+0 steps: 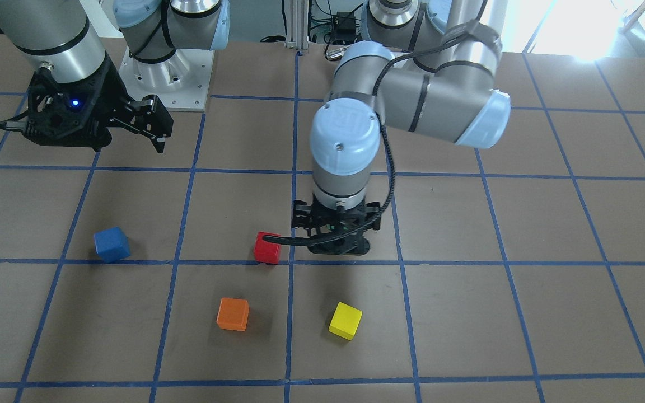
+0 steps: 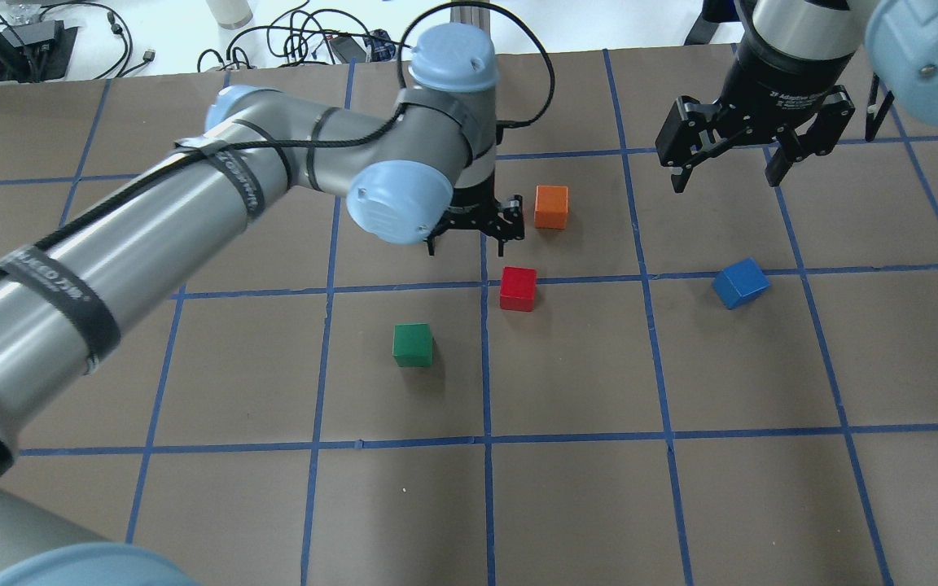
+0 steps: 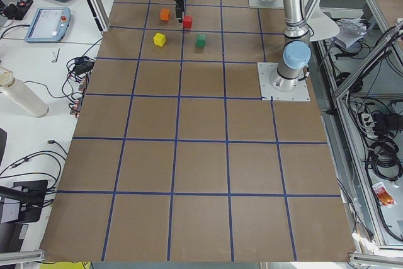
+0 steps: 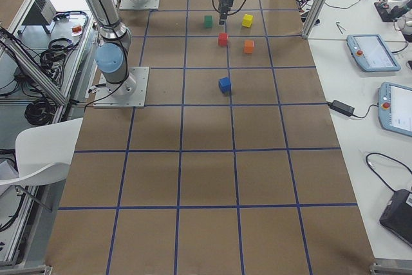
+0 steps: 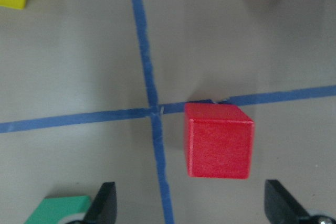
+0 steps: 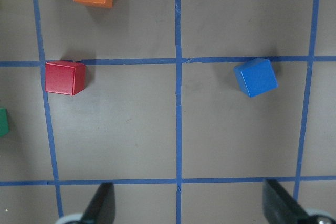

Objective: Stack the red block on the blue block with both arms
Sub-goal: 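Raise the left gripper away while the right gripper reaches over the red cube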

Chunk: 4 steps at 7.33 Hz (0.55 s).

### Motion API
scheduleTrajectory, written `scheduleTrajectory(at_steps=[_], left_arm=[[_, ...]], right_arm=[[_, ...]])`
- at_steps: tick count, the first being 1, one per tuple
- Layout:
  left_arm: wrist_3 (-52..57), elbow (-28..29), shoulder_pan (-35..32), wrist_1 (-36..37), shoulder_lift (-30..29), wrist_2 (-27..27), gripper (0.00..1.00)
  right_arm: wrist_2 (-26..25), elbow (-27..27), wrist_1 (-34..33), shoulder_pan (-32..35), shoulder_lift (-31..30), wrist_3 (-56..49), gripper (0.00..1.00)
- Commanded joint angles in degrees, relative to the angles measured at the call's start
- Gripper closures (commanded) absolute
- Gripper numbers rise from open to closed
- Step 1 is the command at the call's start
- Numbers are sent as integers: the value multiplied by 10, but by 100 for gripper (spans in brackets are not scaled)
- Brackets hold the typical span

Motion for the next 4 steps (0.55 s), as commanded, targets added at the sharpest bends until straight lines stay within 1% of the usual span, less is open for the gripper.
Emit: scheduleTrajectory(at_steps=[1, 2, 3, 4], left_arm=[[50, 0, 70, -43, 70, 17, 0], [78, 4, 97, -89, 97, 3, 0], [101, 6, 118, -129, 121, -25, 0], [104, 4, 124, -132, 134, -26, 0]], right_arm=[[8, 43, -54, 48, 6, 58, 0], [9, 71, -110, 74, 22, 65, 0], [9, 97, -164, 93, 42, 77, 0], [11, 109, -206, 106, 74, 95, 0]])
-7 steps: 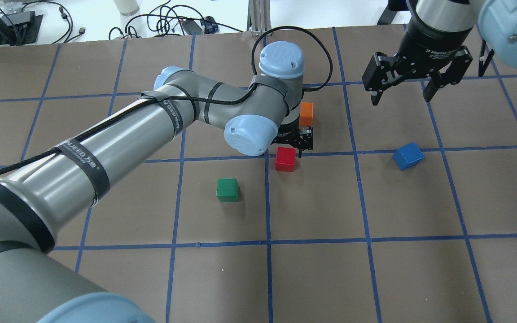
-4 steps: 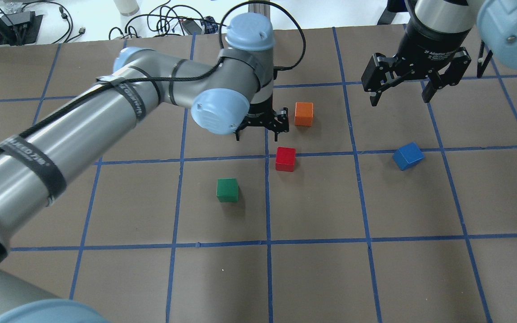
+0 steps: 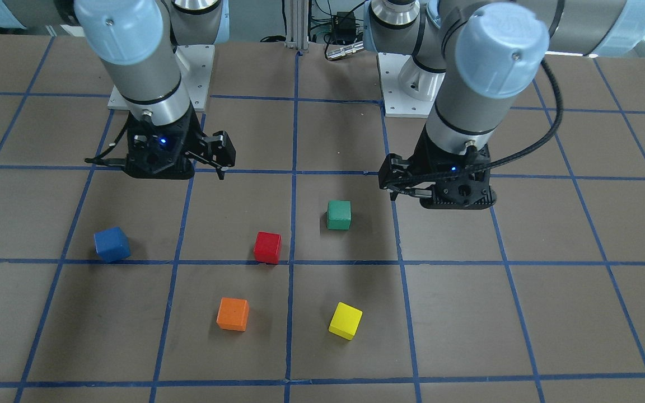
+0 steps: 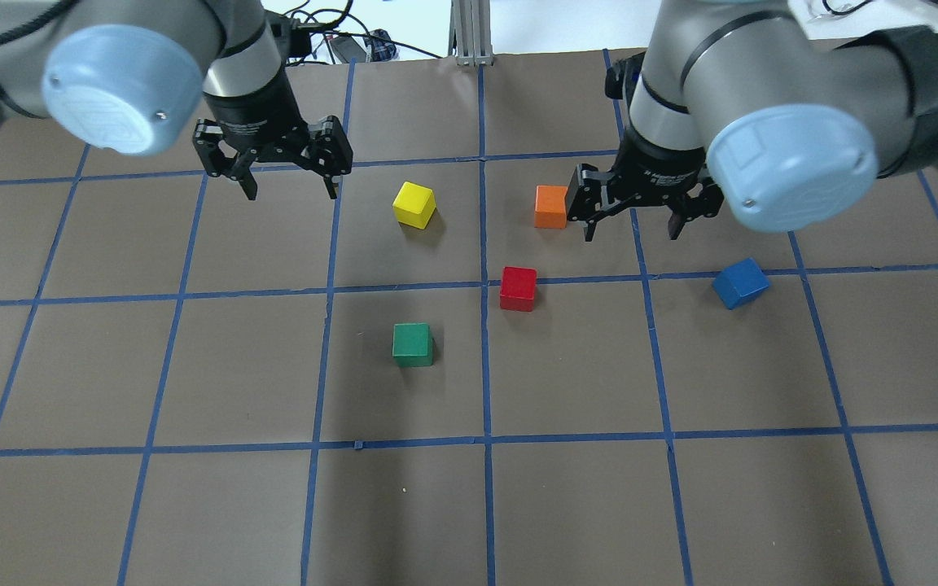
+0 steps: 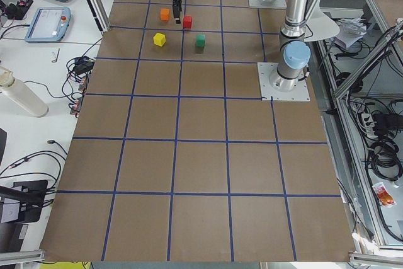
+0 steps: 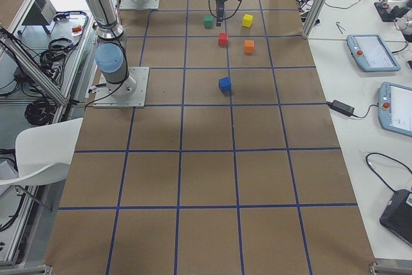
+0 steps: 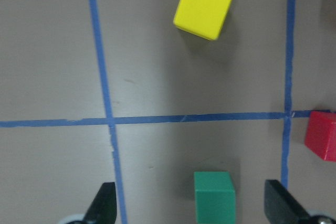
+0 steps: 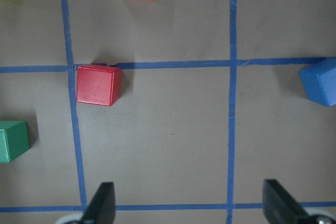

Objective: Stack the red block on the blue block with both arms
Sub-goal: 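Raise the left gripper away while the right gripper reaches over the red cube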

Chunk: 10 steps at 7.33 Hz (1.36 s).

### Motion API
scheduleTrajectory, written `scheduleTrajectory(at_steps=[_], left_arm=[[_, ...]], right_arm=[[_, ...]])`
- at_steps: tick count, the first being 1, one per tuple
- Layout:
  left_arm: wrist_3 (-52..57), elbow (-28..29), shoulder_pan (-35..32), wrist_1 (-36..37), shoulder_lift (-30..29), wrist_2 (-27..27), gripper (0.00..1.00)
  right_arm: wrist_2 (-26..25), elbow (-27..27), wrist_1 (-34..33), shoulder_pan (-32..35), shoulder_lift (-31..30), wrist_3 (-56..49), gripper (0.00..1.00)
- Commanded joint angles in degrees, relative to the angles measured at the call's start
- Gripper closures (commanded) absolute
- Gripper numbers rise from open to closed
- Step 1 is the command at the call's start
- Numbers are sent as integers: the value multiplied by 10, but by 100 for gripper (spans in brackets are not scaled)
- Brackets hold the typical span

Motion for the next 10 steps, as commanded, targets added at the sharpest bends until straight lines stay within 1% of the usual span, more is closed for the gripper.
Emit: scheduleTrajectory(at_steps=[1, 2, 3, 5, 7, 10], left_arm=[[15, -1, 20, -23, 30, -17, 0], [17, -1, 23, -23, 34, -25, 0], [24, 1, 26, -41, 38, -26, 0], [25, -6, 28, -49, 44, -31, 0], [31, -8, 24, -50, 45, -29, 0], [33, -9, 26, -51, 47, -28, 0]], right_arm=[[2, 25, -103, 28, 80, 27, 0], [3, 24, -137, 39, 115, 47, 0], [3, 24, -138, 44, 128, 80, 0], [3, 24, -138, 50, 145, 152, 0], [7, 22, -172, 71, 186, 172, 0], [9, 14, -183, 75, 195, 174, 0]])
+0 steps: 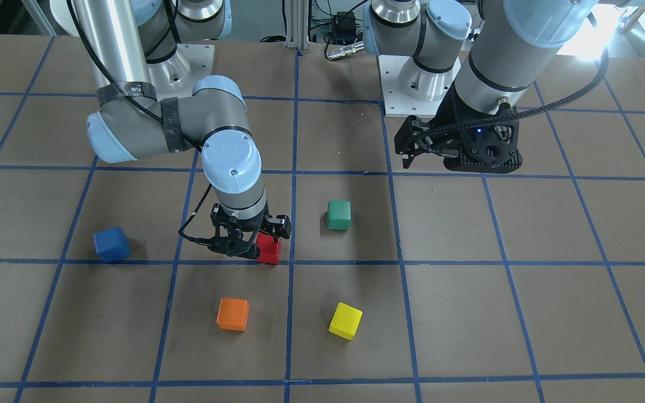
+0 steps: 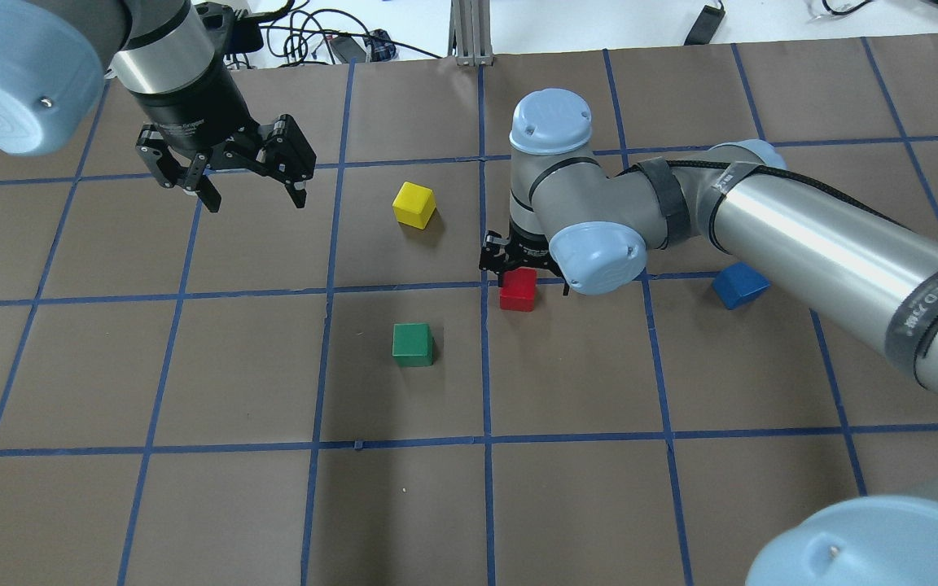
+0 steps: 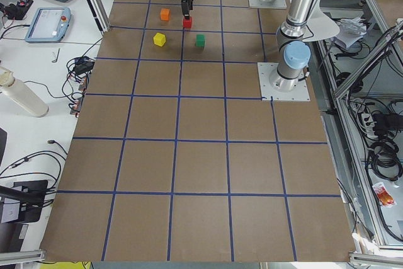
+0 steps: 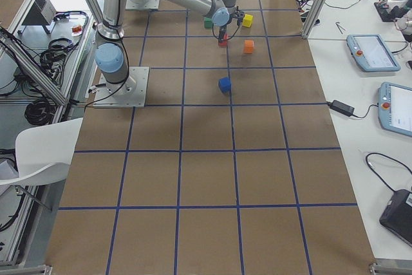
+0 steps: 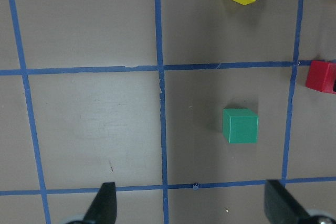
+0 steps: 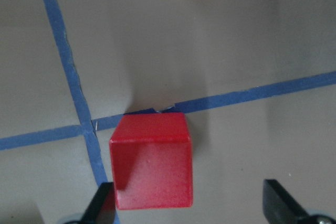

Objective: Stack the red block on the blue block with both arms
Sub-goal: 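Lower the right gripper onto the red cube and close on it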

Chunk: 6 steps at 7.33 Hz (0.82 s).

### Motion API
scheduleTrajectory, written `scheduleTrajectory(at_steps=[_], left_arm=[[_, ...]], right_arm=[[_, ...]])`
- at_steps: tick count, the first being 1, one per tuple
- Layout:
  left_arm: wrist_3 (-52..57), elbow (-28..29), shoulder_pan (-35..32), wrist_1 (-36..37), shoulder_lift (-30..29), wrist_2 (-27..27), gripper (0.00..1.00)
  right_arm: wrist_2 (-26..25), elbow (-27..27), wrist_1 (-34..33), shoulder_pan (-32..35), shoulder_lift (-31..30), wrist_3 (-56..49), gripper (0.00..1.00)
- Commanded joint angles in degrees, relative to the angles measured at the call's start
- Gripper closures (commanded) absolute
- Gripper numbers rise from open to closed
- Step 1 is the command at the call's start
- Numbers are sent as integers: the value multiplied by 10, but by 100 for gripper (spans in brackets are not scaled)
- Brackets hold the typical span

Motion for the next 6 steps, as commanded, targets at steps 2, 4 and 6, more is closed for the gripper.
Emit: scheduleTrajectory(at_steps=[2, 4, 6], left_arm=[[12, -4, 1, -7, 10, 0, 0], [12, -15, -2, 0, 13, 0, 0], [12, -33, -2, 14, 23, 1, 0]], right_arm=[[34, 1, -39, 1, 21, 1, 0], [34, 2, -38, 1, 21, 2, 0], [33, 2, -40, 1, 21, 2, 0]])
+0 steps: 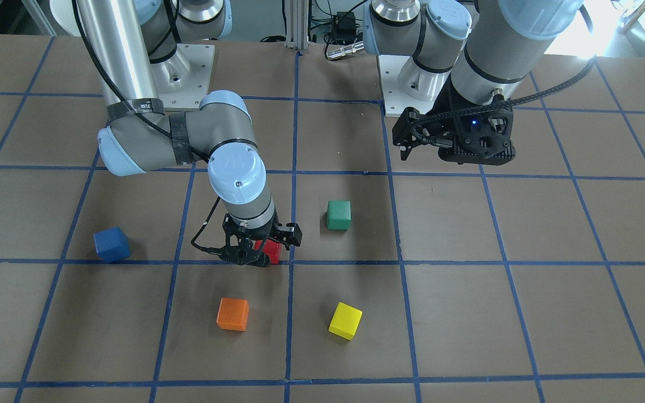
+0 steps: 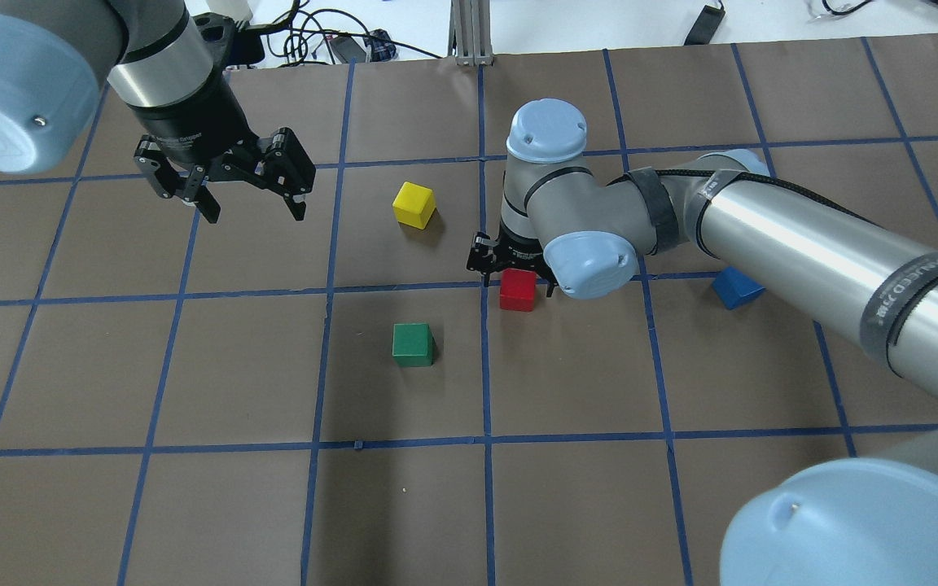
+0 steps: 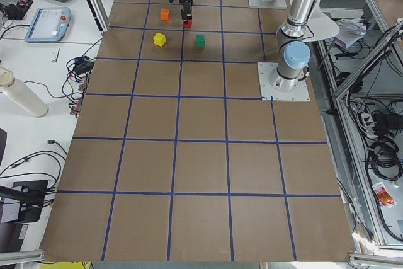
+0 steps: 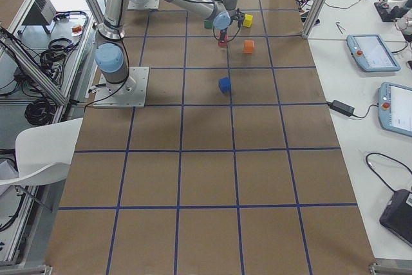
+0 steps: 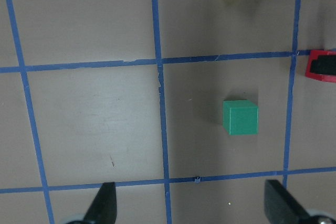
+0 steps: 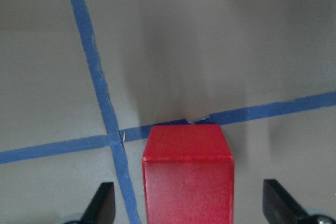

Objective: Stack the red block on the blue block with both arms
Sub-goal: 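Lower the right gripper onto the red cube and close on it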

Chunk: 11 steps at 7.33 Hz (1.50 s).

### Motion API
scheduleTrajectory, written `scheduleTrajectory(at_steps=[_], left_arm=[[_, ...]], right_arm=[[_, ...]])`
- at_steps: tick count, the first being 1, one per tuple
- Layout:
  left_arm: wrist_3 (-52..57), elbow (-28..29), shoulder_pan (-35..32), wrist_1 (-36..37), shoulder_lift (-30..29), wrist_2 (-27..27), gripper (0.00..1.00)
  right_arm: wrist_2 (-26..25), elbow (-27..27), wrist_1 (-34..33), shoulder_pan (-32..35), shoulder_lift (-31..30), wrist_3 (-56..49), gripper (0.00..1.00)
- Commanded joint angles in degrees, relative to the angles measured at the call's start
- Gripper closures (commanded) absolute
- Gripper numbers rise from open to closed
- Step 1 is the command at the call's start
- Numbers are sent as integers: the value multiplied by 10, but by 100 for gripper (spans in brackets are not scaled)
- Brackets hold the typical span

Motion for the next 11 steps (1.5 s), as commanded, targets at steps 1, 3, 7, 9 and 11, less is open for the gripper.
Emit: scheduleTrajectory(at_steps=[1, 3, 7, 9, 11], left_arm=[[3, -14, 2, 25, 6, 1, 0], [7, -14, 2, 40, 6, 1, 0], [15, -14, 5, 47, 6, 1, 0], [14, -14, 5, 47, 5, 1, 0], [14, -14, 5, 47, 5, 2, 0]], right_arm=[[1, 0, -1, 0, 1, 0, 0], [1, 0, -2, 0, 2, -2, 2], [1, -1, -22, 0, 17, -6, 57], [-3, 0, -12, 1, 11, -4, 86], [-36, -16, 60, -10, -45, -49, 91]])
